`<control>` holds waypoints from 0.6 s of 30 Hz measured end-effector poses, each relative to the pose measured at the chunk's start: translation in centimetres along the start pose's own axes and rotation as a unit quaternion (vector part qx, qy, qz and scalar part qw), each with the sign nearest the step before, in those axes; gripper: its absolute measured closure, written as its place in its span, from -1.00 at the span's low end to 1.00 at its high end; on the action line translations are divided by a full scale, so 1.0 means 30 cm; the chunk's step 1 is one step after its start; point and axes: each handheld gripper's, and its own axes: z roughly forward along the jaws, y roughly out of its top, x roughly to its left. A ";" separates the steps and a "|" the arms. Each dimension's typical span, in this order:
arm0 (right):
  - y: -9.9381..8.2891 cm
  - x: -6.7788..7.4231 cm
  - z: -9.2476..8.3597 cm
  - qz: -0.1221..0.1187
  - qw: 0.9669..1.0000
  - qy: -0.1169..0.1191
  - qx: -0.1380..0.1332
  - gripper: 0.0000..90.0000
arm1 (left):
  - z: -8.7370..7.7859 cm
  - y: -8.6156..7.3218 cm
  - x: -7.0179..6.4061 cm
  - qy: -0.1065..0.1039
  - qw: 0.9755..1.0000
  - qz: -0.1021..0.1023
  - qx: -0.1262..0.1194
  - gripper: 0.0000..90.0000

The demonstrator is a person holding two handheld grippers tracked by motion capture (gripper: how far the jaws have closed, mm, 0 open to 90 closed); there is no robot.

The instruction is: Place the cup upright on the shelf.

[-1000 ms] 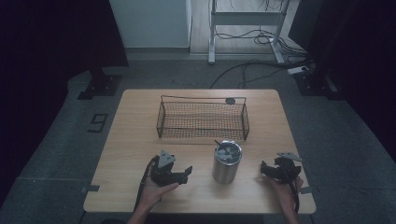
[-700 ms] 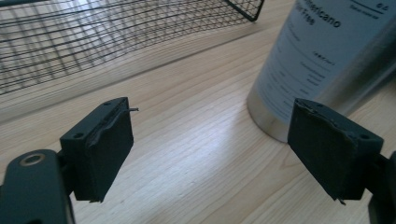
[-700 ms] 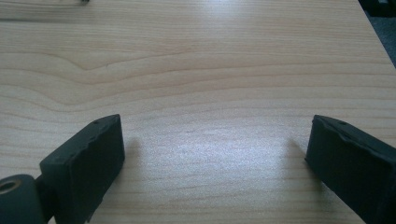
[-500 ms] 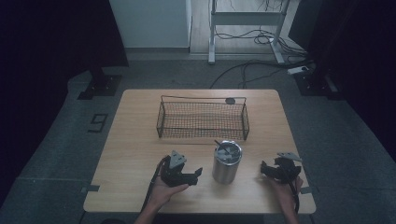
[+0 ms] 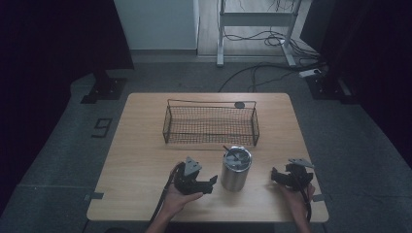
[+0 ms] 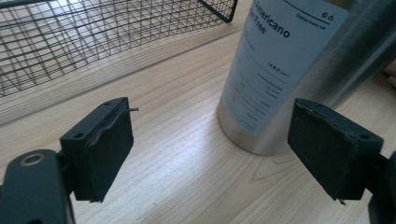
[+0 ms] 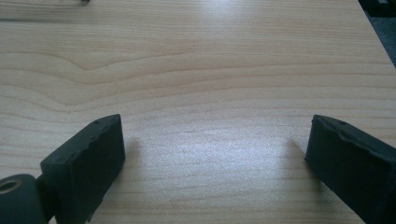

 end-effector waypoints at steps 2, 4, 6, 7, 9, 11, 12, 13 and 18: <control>0.000 0.000 0.000 0.000 1.000 0.000 0.000 -0.90 | 0.005 0.003 -0.007 -0.001 1.000 0.000 0.000 -0.68; 0.000 0.000 0.000 0.000 1.000 0.000 0.000 -0.90 | 0.007 0.006 -0.012 -0.003 1.000 0.000 0.000 -0.68; 0.000 0.000 0.000 0.000 1.000 0.000 0.000 -0.89 | 0.009 0.007 -0.015 -0.004 1.000 0.001 -0.001 -0.68; 0.000 0.000 0.000 0.000 1.000 0.000 0.000 -0.89 | 0.010 0.009 -0.019 -0.004 1.000 0.001 -0.001 -0.68; 0.000 0.000 0.000 0.000 1.000 0.000 0.000 -0.89 | 0.015 0.012 -0.028 -0.006 1.000 0.004 0.000 -0.68; 0.000 0.000 0.000 0.000 1.000 0.000 0.000 -0.89 | 0.017 0.012 -0.031 -0.007 1.000 0.005 0.000 -0.68; 0.000 0.000 0.000 -0.001 1.000 0.000 0.000 -0.89 | 0.020 0.012 -0.038 -0.008 1.000 0.006 0.000 -0.68; 0.000 0.000 0.000 -0.001 1.000 0.000 0.000 -0.89 | 0.020 0.012 -0.038 -0.008 1.000 0.006 0.000 -0.68; 0.000 0.000 0.000 -0.001 1.000 0.001 -0.001 -0.89 | 0.032 0.013 -0.056 -0.006 1.000 0.013 0.001 -0.68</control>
